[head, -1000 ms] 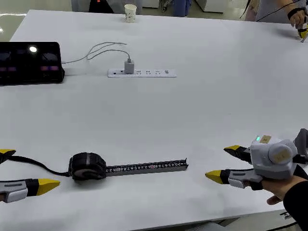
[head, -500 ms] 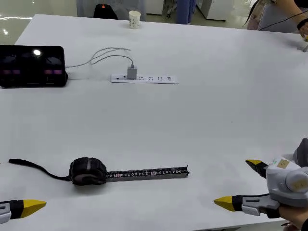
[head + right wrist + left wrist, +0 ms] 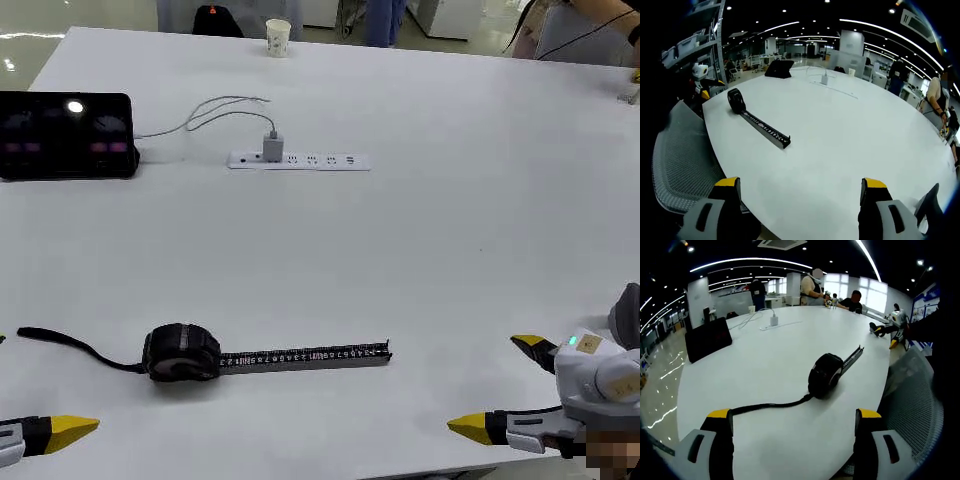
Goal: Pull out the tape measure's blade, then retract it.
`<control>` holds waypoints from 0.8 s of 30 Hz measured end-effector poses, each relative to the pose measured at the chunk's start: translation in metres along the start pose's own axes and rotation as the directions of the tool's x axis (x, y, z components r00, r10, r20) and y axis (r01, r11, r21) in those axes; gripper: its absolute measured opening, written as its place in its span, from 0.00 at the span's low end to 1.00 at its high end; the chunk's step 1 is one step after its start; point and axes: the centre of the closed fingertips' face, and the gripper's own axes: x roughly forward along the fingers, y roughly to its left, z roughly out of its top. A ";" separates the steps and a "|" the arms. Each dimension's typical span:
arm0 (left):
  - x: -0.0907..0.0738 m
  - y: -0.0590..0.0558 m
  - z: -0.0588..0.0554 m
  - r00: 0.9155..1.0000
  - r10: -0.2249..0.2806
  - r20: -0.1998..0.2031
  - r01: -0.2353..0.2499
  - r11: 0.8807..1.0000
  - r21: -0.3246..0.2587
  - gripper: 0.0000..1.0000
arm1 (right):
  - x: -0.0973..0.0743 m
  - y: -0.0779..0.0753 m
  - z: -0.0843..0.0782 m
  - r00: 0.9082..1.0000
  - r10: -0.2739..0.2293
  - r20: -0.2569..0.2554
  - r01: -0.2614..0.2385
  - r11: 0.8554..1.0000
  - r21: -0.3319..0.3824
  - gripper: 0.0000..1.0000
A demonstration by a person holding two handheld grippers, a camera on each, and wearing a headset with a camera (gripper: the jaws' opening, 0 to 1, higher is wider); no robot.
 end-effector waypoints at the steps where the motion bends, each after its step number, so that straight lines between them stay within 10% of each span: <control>1: 0.000 0.000 0.000 1.000 0.002 0.003 -0.002 1.000 0.002 0.99 | 0.000 -0.001 0.000 1.000 0.000 0.000 0.000 1.000 0.002 0.99; 24: -0.001 -0.012 -0.001 0.999 -0.034 -0.017 0.034 0.999 0.007 0.99 | 0.000 0.004 0.000 1.000 0.005 -0.008 -0.005 1.000 -0.024 0.99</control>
